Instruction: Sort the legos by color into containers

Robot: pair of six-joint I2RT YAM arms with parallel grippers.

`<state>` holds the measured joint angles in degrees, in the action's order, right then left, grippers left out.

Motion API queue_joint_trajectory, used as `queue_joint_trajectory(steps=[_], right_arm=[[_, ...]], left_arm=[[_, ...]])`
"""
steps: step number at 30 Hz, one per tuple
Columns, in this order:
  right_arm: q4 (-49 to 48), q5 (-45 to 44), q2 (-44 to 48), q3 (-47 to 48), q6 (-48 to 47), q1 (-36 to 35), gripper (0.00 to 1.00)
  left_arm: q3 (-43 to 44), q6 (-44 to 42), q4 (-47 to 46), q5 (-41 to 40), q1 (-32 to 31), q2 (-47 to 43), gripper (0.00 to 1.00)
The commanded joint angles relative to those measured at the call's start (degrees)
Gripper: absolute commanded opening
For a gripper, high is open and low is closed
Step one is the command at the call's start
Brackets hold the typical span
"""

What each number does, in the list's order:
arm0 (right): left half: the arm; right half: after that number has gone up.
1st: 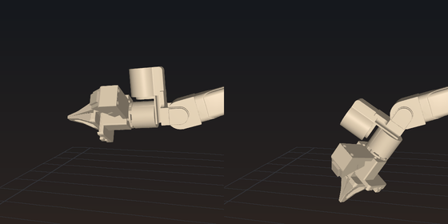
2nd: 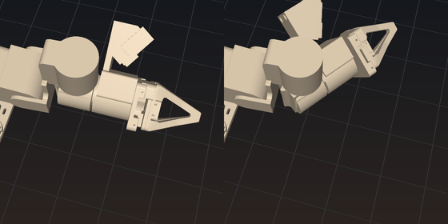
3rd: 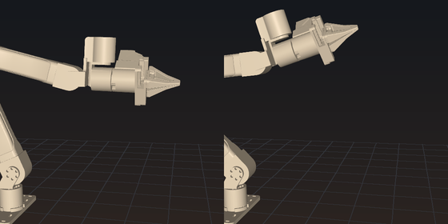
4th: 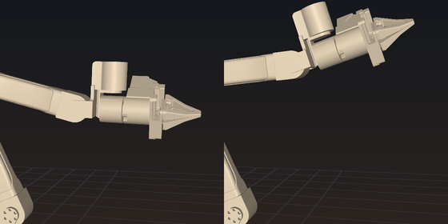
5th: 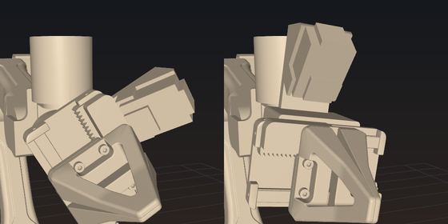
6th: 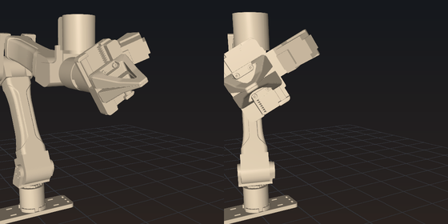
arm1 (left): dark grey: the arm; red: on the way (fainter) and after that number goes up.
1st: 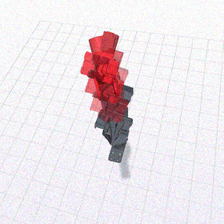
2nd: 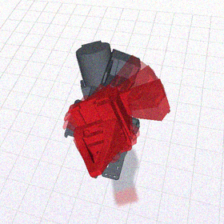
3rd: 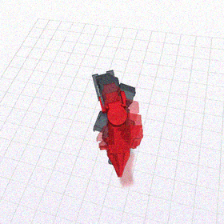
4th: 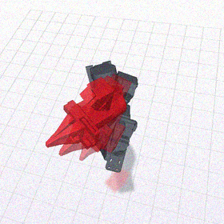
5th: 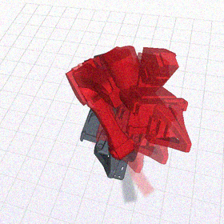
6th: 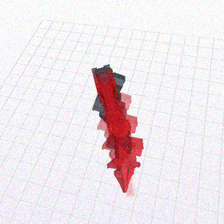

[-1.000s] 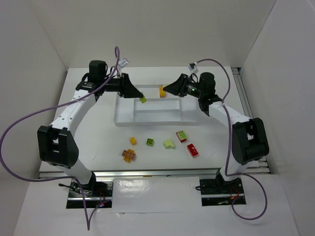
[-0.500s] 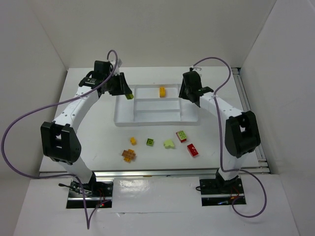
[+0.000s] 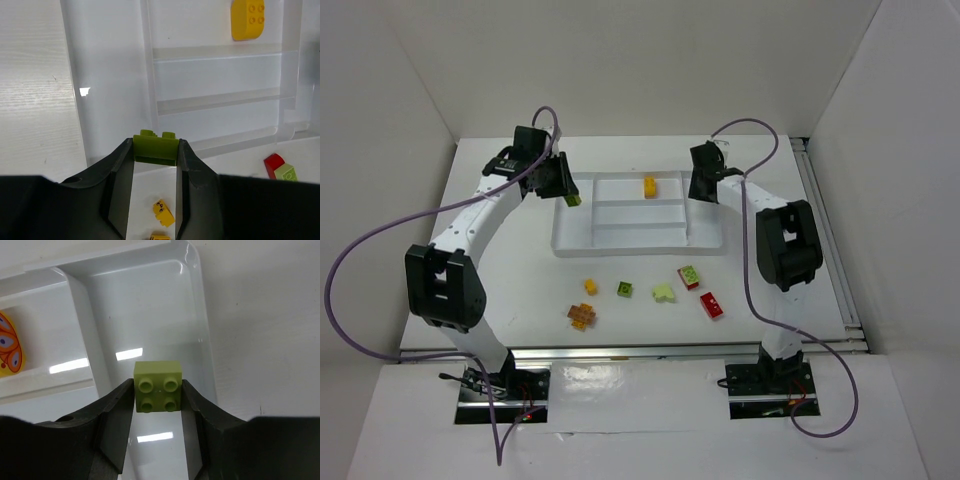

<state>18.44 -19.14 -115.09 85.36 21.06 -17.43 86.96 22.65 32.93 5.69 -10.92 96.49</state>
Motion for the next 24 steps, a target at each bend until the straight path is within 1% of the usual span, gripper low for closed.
queue_joint_trajectory(steps=[1, 2, 3, 4, 10, 13, 14, 17, 20, 21, 23, 24], right_arm=[[0.11, 0.06, -0.83, 3.93, -0.93, 0.03, 0.50], [0.11, 0.06, -0.84, 3.93, -0.93, 0.03, 0.56], [0.11, 0.59, -0.84, 3.93, -0.93, 0.03, 0.59], [0.11, 0.59, -0.06, 3.93, -0.93, 0.03, 0.68], [-2.35, 0.42, 5.30, -0.72, -0.23, 0.03, 0.69], [-5.07, 0.42, 10.66, -5.98, 1.09, 0.03, 0.69], [-5.77, 0.42, 13.81, -7.39, 1.87, 0.03, 0.69], [-7.01, -0.19, 17.69, -11.44, 2.41, 0.03, 0.69], [-5.70, -0.72, 22.09, -14.16, 2.41, 0.03, 0.70], [-5.69, -0.73, 24.01, -14.95, 1.71, 0.03, 0.75], [-5.08, -0.11, 25.43, -16.98, 1.70, 0.03, 0.76], [-4.29, -0.81, 26.66, -17.51, 1.70, 0.03, 0.76]], left_arm=[[-0.21, 0.20, -0.14, -1.21, -0.07, 0.63, 0.00], [-0.21, 0.20, -0.14, -1.21, -0.07, 0.63, 0.00], [0.49, 0.20, -0.14, -1.82, -0.07, 1.33, 0.00], [1.45, 0.20, 0.38, -1.83, -0.07, 2.12, 0.00], [5.67, 0.20, 2.40, -5.69, -0.07, 6.59, 0.00], [7.96, 0.81, 2.40, -7.62, -0.07, 8.80, 0.00], [8.83, 0.81, 2.40, -8.15, -0.07, 9.85, 0.00], [13.14, 1.34, 3.02, -8.95, 0.45, 14.94, 0.00], [19.63, 1.34, 5.91, -7.01, 0.46, 21.18, 0.00], [23.39, 1.86, 8.27, -7.01, 0.98, 22.85, 0.08], [25.88, 1.87, 9.61, -7.72, 0.99, 26.20, 0.30], [26.50, 1.87, 9.61, -7.72, 0.99, 26.73, 0.52]])
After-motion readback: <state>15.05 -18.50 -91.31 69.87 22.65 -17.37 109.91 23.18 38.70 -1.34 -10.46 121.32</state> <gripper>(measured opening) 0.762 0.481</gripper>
